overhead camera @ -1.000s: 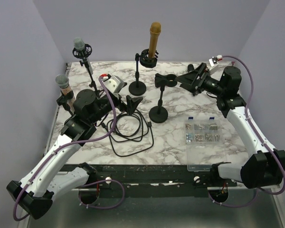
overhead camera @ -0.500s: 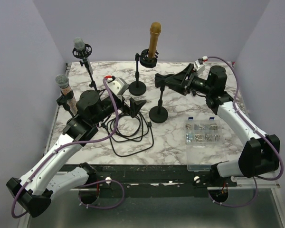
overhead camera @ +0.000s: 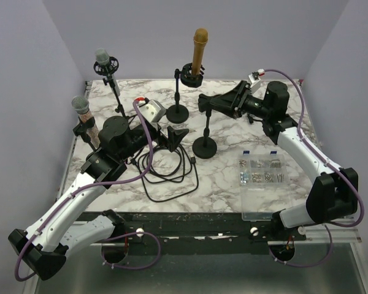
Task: Remove the microphone from the stand
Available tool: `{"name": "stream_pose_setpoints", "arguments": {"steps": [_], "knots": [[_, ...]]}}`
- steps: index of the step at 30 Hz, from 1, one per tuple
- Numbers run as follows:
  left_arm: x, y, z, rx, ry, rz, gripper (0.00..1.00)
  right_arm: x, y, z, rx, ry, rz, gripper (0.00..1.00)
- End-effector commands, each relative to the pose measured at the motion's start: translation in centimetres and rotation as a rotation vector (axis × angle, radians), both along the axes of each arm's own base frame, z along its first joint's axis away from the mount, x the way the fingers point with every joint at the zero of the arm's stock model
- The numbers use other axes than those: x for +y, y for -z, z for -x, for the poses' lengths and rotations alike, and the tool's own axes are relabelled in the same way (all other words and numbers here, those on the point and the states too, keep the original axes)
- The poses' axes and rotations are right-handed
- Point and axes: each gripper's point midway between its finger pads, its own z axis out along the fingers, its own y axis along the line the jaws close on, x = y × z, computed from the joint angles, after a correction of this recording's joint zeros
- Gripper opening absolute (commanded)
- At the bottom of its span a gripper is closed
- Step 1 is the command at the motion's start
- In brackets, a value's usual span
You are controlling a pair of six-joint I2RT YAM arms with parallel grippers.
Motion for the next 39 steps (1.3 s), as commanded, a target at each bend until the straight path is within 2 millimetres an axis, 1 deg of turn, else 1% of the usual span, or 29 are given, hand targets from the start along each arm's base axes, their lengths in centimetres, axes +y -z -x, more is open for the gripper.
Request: {"name": "stream_pose_setpoints", "arguments": {"steps": [1,5,7,9,12,14,16,18,20,24,27,30,32,35,39], "knots": [[-0.2,-0.3,0.2,-0.01,0.01,-0.007,0.98,-0.1,4.6,-0.8,0.086,0.053,0.107,0.6],[-0.1,-0.4,0.2,-0.012,0.008,-0.009,0.98,-0.5,8.7,-0.2,0.155,0.061,0.167,0.58],[-0.1,-0.5,0.3,-0.015,0.011,-0.007,0.98,-0.6,10.9,0.2,0.192,0.062,0.193,0.54],[-0.1,-0.5,0.3,-0.015,0.011,-0.008,0.98,-0.8,13.0,0.8,0.231,0.065,0.212,0.52],[-0.1,-0.4,0.3,-0.014,0.01,-0.011,0.98,-1.2,16.0,1.6,0.278,0.072,0.234,0.52],[-0.1,-0.4,0.2,-0.014,0.007,-0.012,0.98,-1.4,17.9,1.9,0.31,0.073,0.252,0.52],[-0.2,-0.4,0.3,-0.015,0.009,-0.012,0.98,-1.2,19.0,2.1,0.336,0.058,0.246,0.51],[-0.2,-0.3,0.3,-0.014,0.008,-0.015,0.98,-0.6,18.9,2.1,0.345,0.036,0.202,0.48],[-0.2,-0.2,0.2,-0.014,0.004,-0.02,0.98,-0.1,18.2,1.9,0.34,0.019,0.158,0.45],[0.0,-0.1,0.1,-0.02,-0.01,-0.028,0.98,0.2,15.9,0.7,0.292,0.039,0.095,0.39],[0.2,-0.2,0.1,-0.027,-0.02,-0.027,0.98,-0.4,14.2,-0.8,0.261,0.086,0.067,0.36],[0.4,-0.5,0.2,-0.038,-0.029,-0.019,0.98,-1.8,12.6,-2.9,0.219,0.145,0.035,0.35],[0.4,-0.6,0.3,-0.042,-0.03,-0.016,0.98,-2.9,12.0,-4.5,0.193,0.18,0.019,0.35],[0.5,-0.6,0.3,-0.042,-0.033,-0.015,0.98,-4.1,11.7,-7.0,0.175,0.206,0.001,0.34],[0.3,-0.3,0.2,-0.038,-0.035,-0.019,0.98,-4.9,11.2,-10.9,0.146,0.235,-0.006,0.32]]}}
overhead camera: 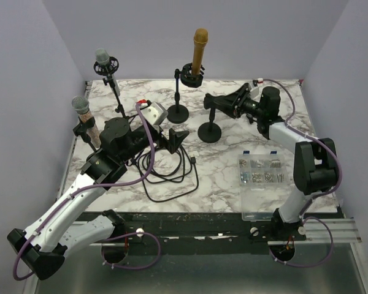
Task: Remove the microphone from the stand
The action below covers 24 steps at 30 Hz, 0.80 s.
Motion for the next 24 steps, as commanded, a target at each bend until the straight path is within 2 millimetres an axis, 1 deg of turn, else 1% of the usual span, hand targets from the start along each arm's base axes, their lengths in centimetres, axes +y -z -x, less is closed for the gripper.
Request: {"name": "stream_pose_setpoints", "arguments": {"steps": [1,4,7,8,9,10,15,16,17,20,22,24], "knots": [[0.2,-0.5,-0.1,-0.023,-0.022,0.01,0.98,-3.1,2.7,-6.0,0.001,0.154,0.074,0.32],[0.2,-0.2,-0.3,-0.02,-0.028,0.007,0.98,-4.4,2.4,-9.3,-0.028,0.201,0.076,0.32],[0.1,0.1,-0.5,-0.016,-0.033,0.004,0.98,-6.0,2.9,-12.6,-0.042,0.248,0.066,0.32],[0.0,0.3,-0.6,-0.013,-0.035,0.002,0.98,-6.4,2.6,-13.8,-0.055,0.259,0.066,0.32],[0.1,0.5,-0.8,-0.026,-0.038,-0.016,0.98,-6.8,3.2,-15.0,-0.046,0.27,0.07,0.32],[0.0,0.7,-1.0,-0.024,-0.04,-0.023,0.98,-7.4,2.9,-16.1,-0.06,0.286,0.068,0.32],[0.0,0.9,-1.2,-0.021,-0.044,-0.03,0.98,-9.1,3.5,-21.6,-0.099,0.356,0.105,0.32],[0.0,0.9,-1.2,-0.022,-0.046,-0.031,0.98,-9.4,4.2,-22.4,-0.089,0.367,0.105,0.32],[0.0,1.0,-1.2,-0.021,-0.046,-0.032,0.98,-9.6,4.0,-23.3,-0.093,0.377,0.097,0.32],[0.0,1.1,-1.3,-0.021,-0.052,-0.038,0.98,-10.1,5.1,-25.0,-0.068,0.395,0.088,0.33],[0.1,1.0,-1.3,-0.025,-0.054,-0.038,0.98,-10.2,5.9,-25.6,-0.054,0.401,0.089,0.33],[0.1,1.0,-1.3,-0.024,-0.054,-0.038,0.98,-10.3,6.5,-25.8,-0.037,0.41,0.087,0.35]]}}
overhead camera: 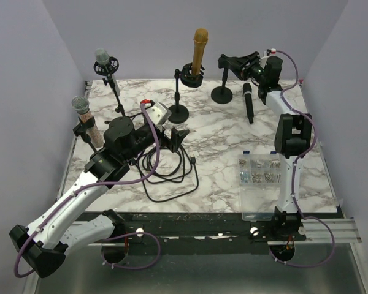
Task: Remove the microphone from the stand
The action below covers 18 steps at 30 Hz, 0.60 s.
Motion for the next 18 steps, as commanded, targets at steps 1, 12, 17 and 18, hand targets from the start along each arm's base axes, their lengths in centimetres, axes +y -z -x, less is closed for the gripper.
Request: {"name": "stream_pose_setpoints", "arguments": {"steps": [1,12,17,18], "knots": [[0.1,-0.1,-0.3,-0.018,-0.017,-0.004,0.98,-3.0,7.5,-2.3,0.122,0.126,0.099,0.37],[1.5,-1.3,-0.2,-0.068,-0.071,-0.006,0.98,-3.7,3.5,-0.5,0.088,0.143,0.206,1.0],[3.1,-2.3,-0.2,-0.122,-0.136,0.003,0.98,-4.1,-0.7,1.1,0.027,0.156,0.272,1.0],[3.2,-2.3,-0.2,-0.125,-0.14,0.004,0.98,-4.2,-1.4,1.5,0.019,0.158,0.286,1.0]]}}
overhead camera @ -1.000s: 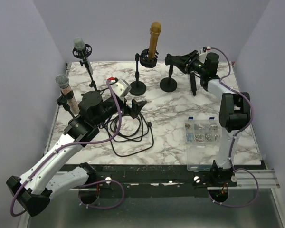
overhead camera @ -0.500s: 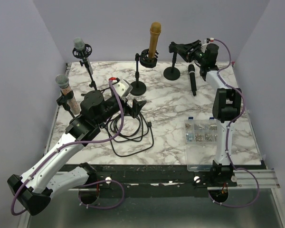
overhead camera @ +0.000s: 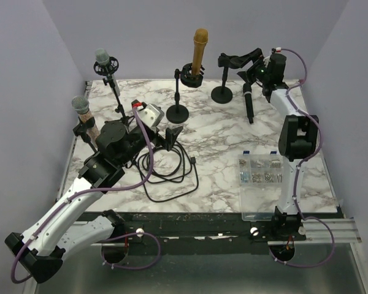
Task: Remove the microphone from the stand
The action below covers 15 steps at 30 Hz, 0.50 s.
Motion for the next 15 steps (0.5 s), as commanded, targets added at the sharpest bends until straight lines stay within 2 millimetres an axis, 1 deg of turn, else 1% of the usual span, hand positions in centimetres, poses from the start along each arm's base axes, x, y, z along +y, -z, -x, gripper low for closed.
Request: {"name": "stream_pose_setpoints", "arguments": {"steps": [1,5,9,12,13,15], "knots": [[1.5,-1.1,0.0,-0.061,-0.069,0.01,0.98,-1.9,-3.4,1.8,-0.027,0.053,0.119,1.0],[1.5,-1.3,0.1,-0.061,-0.064,0.022,0.98,-2.3,-6.4,3.4,-0.076,0.073,0.147,1.0],[1.4,-1.3,0.1,-0.055,-0.064,0.023,0.98,-1.9,-9.4,4.2,-0.133,0.049,0.157,1.0],[1.4,-1.5,0.3,-0.058,-0.053,0.032,0.98,-1.7,-11.3,5.5,-0.183,0.027,0.177,1.0],[1.4,-1.5,0.3,-0.058,-0.054,0.035,0.98,-1.3,-11.8,6.0,-0.206,0.019,0.201,1.0],[1.5,-1.4,0.2,-0.056,-0.062,0.031,0.98,0.2,-13.2,7.3,-0.26,0.0,0.265,1.0]]}}
